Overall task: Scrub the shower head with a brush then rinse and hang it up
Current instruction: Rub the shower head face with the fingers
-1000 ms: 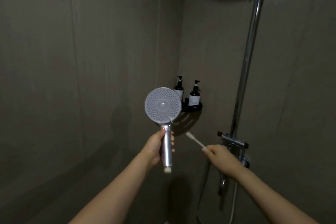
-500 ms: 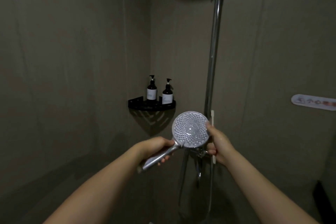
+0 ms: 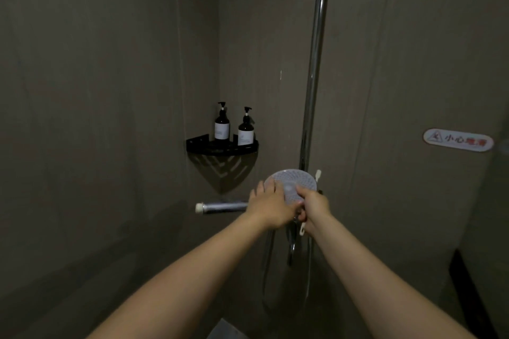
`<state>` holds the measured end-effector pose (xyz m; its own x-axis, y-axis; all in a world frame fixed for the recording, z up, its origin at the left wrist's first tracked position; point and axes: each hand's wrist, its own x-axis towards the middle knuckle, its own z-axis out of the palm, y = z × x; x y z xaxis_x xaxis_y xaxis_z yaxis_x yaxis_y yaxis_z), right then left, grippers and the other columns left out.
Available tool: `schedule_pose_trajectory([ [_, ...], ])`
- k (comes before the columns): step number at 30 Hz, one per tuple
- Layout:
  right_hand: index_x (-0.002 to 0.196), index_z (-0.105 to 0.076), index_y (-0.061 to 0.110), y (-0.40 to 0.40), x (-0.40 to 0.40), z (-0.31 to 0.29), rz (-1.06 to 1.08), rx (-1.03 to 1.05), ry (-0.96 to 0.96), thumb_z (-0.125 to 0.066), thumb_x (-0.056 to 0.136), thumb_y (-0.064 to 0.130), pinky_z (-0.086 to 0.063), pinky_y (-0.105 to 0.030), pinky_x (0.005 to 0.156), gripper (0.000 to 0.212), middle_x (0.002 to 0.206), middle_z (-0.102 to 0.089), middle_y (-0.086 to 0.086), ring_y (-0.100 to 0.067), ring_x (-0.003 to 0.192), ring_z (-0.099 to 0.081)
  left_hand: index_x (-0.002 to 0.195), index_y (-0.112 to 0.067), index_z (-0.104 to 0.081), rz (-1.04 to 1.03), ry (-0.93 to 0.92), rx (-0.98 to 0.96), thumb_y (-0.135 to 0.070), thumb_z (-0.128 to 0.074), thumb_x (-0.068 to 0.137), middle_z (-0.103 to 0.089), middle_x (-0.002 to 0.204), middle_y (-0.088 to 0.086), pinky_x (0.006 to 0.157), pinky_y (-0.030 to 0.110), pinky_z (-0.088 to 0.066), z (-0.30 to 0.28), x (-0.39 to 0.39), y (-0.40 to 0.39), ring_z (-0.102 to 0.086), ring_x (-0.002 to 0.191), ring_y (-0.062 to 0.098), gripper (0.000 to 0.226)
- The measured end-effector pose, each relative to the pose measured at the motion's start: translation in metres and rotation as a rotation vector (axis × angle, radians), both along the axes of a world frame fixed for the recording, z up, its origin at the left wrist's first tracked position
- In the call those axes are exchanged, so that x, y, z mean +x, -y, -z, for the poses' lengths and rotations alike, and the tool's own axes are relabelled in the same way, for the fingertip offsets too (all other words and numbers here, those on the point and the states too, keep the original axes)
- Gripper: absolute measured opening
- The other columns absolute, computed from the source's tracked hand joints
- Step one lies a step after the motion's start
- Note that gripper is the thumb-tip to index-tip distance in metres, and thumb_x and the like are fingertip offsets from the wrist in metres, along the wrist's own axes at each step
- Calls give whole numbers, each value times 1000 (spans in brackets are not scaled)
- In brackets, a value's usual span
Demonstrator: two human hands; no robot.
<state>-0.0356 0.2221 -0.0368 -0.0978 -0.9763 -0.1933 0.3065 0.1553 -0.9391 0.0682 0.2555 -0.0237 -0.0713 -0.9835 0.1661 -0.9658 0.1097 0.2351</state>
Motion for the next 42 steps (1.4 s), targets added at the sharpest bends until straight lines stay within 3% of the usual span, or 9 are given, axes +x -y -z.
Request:
schedule_pose_trajectory([
  [5,105,-61,7,-19,4,12,-23,19,163,-58,86,14,-51,-32,61,21,94,-67,-11,-26,82,-64,149,-11,0,272,175,-26,-43,-32,94,2,160,9,118,42,-1,8,-3,-8,2,147,21,72],
  [12,88,-59,10,-35,12,17,-17,-18,-115,-59,85,12,-30,-14,29,4,71,-62,-10,-12,39,-52,147,-19,17,153,-122,322,-66,-61,70,23,156,-2,118,42,0,-6,39,5,15,145,30,119],
  [15,92,-58,13,-40,16,10,-63,-87,-173,-57,86,14,-28,-14,29,6,67,-59,-5,-7,34,-45,148,-20,13,52,-344,142,-55,-75,63,5,157,-1,116,44,-15,-3,34,3,-6,142,35,127],
  [19,91,-60,15,-45,11,-3,-93,-132,-228,-56,89,22,-33,-16,29,8,79,-69,-8,-13,50,-60,131,-7,-46,18,-978,113,-28,-80,68,-61,119,10,83,30,-54,-5,45,5,-62,97,17,74],
  [22,97,-62,13,-46,8,-5,-65,-179,-240,-56,90,23,-50,-22,42,14,88,-70,-11,-21,70,-66,107,-2,-62,-62,-1153,47,-16,-70,80,-69,82,5,55,25,-55,-4,46,6,-67,69,14,31],
  [30,78,-53,24,-31,-5,-24,26,-479,-1130,-68,72,53,-28,-14,40,33,64,-50,11,-3,53,-47,108,-9,-64,27,-898,-186,-9,-59,86,-67,106,11,89,31,-48,-10,36,2,-61,96,20,22],
  [34,76,-56,21,-23,-1,-21,-18,-584,-1038,-65,80,40,-39,-22,53,22,71,-57,5,-15,67,-57,116,-10,-58,32,-796,-286,-9,-54,88,-63,115,9,93,27,-43,-12,35,-2,-58,105,19,28],
  [39,60,-48,20,-20,8,-8,97,-541,-757,-64,83,29,-34,-10,37,30,58,-54,9,-3,51,-52,131,-16,-46,-169,-525,-455,-29,-54,88,-49,133,4,107,38,-29,5,23,-14,-42,124,22,45],
  [42,66,-51,20,-19,11,-6,180,-430,-500,-61,86,29,-46,-19,46,24,67,-61,2,-18,66,-63,136,-14,-36,-508,-722,-457,-42,-64,80,-30,142,6,112,44,-21,19,12,-24,-28,131,27,69],
])
